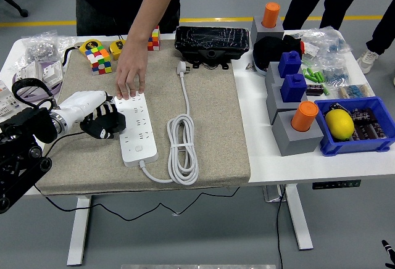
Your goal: Pick up the plug,place it near the board,insert it into the board,press the button
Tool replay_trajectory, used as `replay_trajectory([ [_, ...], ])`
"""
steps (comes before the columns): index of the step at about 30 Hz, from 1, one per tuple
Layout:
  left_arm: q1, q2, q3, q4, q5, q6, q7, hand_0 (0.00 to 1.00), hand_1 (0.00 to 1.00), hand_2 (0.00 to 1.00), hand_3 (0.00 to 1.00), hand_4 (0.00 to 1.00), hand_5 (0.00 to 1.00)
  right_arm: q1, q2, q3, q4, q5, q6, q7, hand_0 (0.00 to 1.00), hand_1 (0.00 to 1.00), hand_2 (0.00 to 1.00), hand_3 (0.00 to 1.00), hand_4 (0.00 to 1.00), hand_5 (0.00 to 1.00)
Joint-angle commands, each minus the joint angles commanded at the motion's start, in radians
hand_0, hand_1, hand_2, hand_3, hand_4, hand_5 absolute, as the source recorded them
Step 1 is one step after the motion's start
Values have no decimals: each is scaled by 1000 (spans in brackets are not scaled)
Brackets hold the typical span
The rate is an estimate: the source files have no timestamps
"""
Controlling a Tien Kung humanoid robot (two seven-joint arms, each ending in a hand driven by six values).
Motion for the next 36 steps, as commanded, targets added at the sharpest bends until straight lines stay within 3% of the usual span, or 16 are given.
replay_trajectory([
  [1, 0, 0, 0, 0, 1, 0, 0, 355, 529, 549, 565, 786, 2, 0, 0, -1, 0, 1, 0, 0, 870, 842, 804, 831, 998, 998],
  [7, -1, 0, -1, 2, 3, -4, 2, 355, 529, 549, 565, 786, 2, 1, -1, 0, 0, 0, 1, -1, 870, 842, 804, 831, 998, 998],
  [8, -2, -1, -1, 2, 3, -5, 2, 393, 580, 598, 587, 803, 4, 1, -1, 1, 0, 0, 1, -1, 871, 842, 804, 831, 998, 998],
  [36, -3, -1, 7, -11, 9, -13, 5, 416, 608, 607, 599, 849, 17, 2, -4, -3, 0, 6, 1, 0, 872, 841, 804, 830, 998, 998],
])
